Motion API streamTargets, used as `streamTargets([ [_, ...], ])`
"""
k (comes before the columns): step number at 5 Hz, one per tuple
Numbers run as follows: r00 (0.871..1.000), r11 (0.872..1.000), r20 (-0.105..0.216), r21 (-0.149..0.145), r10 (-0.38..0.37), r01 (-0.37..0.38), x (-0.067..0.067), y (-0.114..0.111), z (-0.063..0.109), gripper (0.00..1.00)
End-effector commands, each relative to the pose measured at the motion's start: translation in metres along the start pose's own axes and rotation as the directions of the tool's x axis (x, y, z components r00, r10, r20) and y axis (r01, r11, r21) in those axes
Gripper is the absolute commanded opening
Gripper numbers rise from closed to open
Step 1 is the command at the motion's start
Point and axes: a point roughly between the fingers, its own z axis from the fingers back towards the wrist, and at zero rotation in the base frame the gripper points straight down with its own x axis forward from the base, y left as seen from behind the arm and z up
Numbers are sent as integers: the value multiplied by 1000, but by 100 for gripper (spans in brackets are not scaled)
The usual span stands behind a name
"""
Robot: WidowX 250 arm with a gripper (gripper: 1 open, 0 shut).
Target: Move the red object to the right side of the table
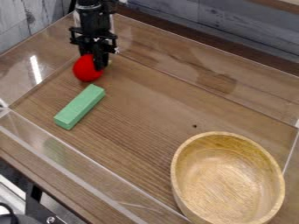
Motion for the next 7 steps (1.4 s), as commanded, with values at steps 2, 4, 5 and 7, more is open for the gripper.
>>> streamTargets([
  [2,993,1000,120,12,-13,12,19,-27,72,0],
  [4,989,995,121,-44,-81,87,12,-90,93,0],
  [5,983,986,111,-65,-146,154,3,-132,94,0],
  [7,962,959,91,-101,-258,266,-21,-194,82,0],
])
